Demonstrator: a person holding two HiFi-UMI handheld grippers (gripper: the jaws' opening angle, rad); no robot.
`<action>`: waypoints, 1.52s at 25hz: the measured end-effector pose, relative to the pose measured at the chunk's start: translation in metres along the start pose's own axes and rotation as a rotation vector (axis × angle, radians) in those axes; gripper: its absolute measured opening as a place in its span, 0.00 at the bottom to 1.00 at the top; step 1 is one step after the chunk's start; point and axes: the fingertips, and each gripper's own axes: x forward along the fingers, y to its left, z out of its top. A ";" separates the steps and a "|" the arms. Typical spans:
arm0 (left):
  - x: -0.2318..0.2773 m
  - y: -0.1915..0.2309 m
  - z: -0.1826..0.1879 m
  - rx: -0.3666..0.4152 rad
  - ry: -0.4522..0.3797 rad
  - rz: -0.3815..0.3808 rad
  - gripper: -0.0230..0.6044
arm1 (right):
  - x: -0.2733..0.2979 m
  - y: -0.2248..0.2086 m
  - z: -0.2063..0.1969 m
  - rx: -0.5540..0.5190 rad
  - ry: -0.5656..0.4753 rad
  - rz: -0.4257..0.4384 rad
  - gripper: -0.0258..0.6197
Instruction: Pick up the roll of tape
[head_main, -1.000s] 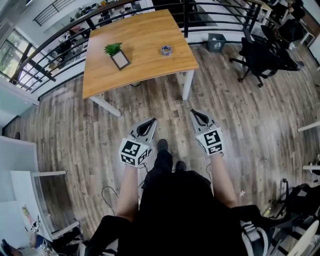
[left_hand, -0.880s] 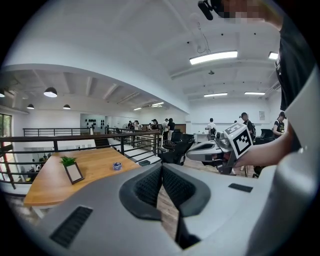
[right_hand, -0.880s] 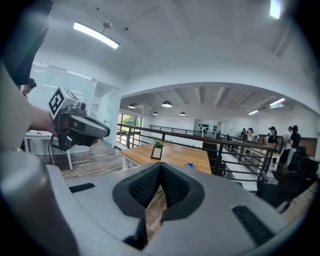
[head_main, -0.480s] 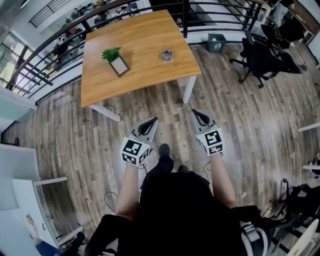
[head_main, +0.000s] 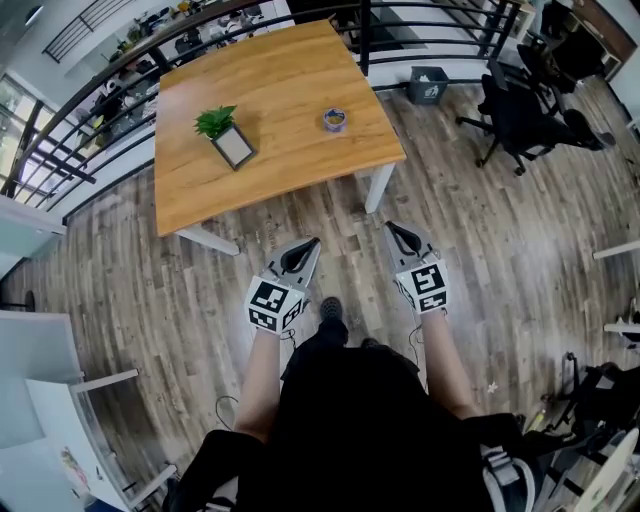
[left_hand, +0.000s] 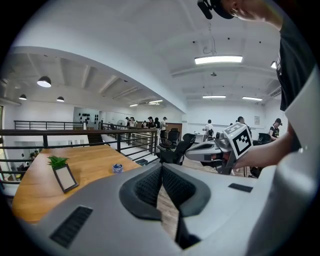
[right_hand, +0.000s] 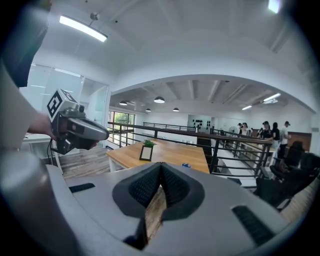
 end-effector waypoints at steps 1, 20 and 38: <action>0.004 0.005 0.000 0.000 0.001 -0.007 0.07 | 0.005 -0.002 0.001 0.003 0.001 -0.006 0.05; 0.040 0.088 0.005 0.020 0.006 -0.134 0.07 | 0.076 -0.008 0.016 0.028 0.033 -0.117 0.05; 0.062 0.117 0.006 0.014 0.022 -0.115 0.07 | 0.103 -0.026 0.010 0.043 0.058 -0.108 0.05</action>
